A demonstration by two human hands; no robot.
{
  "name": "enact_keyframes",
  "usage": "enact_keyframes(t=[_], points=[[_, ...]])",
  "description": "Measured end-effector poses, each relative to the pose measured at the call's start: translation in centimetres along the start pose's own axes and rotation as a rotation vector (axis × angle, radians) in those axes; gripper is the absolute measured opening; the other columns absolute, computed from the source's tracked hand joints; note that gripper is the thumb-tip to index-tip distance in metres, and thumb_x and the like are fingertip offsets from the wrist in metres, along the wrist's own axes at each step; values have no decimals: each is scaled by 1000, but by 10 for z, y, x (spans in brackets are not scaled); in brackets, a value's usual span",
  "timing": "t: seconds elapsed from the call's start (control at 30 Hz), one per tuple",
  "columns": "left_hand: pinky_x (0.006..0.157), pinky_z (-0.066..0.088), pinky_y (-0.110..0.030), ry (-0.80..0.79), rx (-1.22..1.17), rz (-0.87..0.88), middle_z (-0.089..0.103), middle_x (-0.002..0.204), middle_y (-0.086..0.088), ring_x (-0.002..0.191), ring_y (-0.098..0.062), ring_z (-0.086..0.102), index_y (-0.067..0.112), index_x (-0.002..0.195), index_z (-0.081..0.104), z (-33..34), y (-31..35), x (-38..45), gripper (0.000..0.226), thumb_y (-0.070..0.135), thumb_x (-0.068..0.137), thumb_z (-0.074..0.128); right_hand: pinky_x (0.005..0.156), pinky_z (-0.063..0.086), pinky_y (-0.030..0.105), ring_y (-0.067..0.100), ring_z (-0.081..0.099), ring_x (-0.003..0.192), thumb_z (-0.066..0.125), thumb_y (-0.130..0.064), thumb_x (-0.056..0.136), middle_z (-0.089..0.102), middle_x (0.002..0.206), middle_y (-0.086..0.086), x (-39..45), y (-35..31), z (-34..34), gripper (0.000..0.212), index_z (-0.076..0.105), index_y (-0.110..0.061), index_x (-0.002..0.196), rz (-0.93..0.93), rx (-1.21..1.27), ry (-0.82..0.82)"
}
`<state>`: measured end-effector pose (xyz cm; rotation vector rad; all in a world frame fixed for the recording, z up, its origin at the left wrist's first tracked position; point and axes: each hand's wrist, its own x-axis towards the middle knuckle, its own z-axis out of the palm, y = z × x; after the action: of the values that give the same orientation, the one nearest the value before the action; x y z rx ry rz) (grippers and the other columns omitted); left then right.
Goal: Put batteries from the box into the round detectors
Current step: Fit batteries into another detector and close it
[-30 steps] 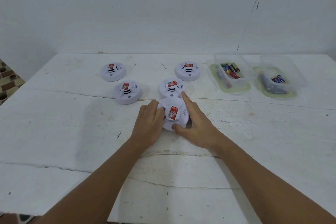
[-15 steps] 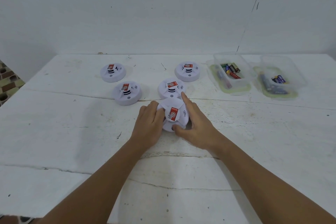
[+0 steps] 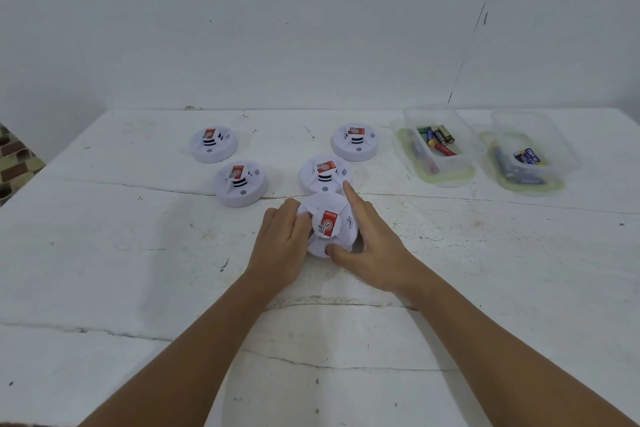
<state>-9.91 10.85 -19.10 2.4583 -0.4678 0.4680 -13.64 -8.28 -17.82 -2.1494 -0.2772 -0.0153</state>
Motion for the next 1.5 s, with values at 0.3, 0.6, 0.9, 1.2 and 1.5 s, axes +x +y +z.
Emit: enact_keyframes(t=[0.3, 0.6, 0.9, 1.2, 1.5], points=[[73, 37, -29, -18, -106, -115, 51, 101, -4, 77, -7, 44, 19, 104, 48, -1, 3, 2, 11, 26, 108, 41, 103, 53, 43, -3, 49, 126, 73, -35, 86, 42, 129, -41, 1, -4, -1, 101, 0, -79, 140, -11, 15, -2], [70, 33, -23, -40, -54, 7, 53, 98, -3, 88, -19, 41, 9, 102, 55, -1, 1, 1, 35, 34, 104, 31, 103, 52, 40, -5, 46, 127, 71, -41, 86, 39, 130, -42, 0, -5, 0, 100, -3, -69, 147, 0, 8, -7], [75, 33, -25, -85, -111, -132, 50, 100, -1, 89, -19, 40, 10, 105, 53, -2, 2, 1, 27, 30, 107, 36, 103, 52, 44, 0, 47, 128, 69, -47, 82, 46, 134, -21, -1, -5, 1, 102, 1, -56, 158, 28, 31, -12], [65, 22, -17, -67, 177, 141, 55, 96, -8, 81, -15, 30, 4, 100, 62, 7, -15, -1, 10, 11, 92, 63, 104, 51, 41, -1, 46, 128, 74, -35, 89, 46, 131, -25, 0, -3, -1, 102, -1, -61, 154, 16, 8, -9], [68, 29, -31, -118, 29, 79, 50, 99, -1, 85, -18, 33, 9, 98, 55, 2, -4, -1, 45, 39, 98, 22, 103, 52, 41, -2, 47, 127, 71, -42, 84, 45, 131, -30, -1, -5, -1, 103, -1, -62, 155, 29, 28, -9]])
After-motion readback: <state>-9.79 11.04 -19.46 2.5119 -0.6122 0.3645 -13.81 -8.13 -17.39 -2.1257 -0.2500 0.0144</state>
